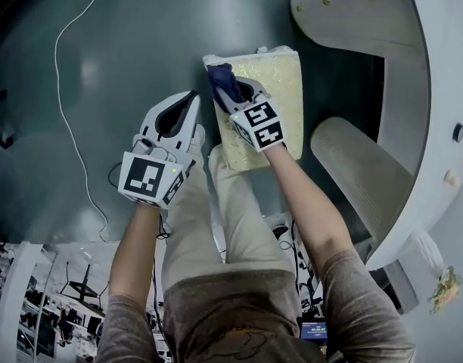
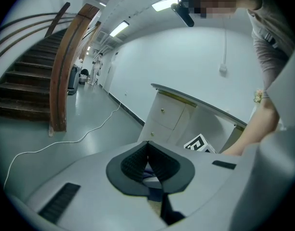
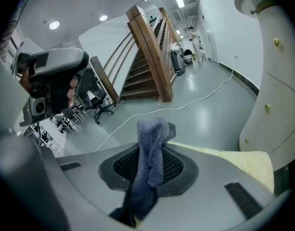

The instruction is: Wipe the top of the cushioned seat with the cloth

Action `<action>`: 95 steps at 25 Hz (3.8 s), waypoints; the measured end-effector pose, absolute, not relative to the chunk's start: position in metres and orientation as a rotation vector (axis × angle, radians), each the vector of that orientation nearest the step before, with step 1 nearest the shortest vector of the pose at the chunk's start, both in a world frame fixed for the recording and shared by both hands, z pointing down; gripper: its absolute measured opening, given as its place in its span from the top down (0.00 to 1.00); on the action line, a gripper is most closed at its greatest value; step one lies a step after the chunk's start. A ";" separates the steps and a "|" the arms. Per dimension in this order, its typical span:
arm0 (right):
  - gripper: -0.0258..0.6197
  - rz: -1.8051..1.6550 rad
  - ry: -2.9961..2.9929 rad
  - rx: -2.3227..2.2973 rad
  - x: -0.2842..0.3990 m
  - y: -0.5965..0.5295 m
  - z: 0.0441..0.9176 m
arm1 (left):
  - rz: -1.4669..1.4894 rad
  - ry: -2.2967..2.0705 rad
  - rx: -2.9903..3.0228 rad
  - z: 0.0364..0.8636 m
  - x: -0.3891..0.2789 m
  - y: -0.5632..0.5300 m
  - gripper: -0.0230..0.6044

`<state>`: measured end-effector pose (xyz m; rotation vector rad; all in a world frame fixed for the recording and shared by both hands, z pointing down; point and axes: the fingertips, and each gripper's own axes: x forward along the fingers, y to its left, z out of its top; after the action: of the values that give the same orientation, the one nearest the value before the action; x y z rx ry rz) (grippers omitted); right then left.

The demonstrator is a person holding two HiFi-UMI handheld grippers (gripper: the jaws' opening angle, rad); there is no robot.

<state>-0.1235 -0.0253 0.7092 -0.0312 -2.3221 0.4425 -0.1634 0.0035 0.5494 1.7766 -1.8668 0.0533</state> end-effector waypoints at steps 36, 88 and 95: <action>0.82 0.340 -2.250 0.177 -0.022 -0.170 0.722 | 0.063 -1.780 1.820 0.550 -0.125 -0.032 0.94; 0.83 0.479 -2.307 0.101 -0.040 0.051 0.677 | 0.075 -1.717 1.885 0.537 -0.122 0.046 0.94; 0.83 0.433 -2.243 0.074 -0.032 0.059 0.703 | 0.084 -1.706 1.893 0.537 -0.116 0.042 0.94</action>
<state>-0.0320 0.0593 0.7033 0.0745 -2.2431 0.4327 -0.1160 0.0424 0.5375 1.8933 -1.7059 0.0842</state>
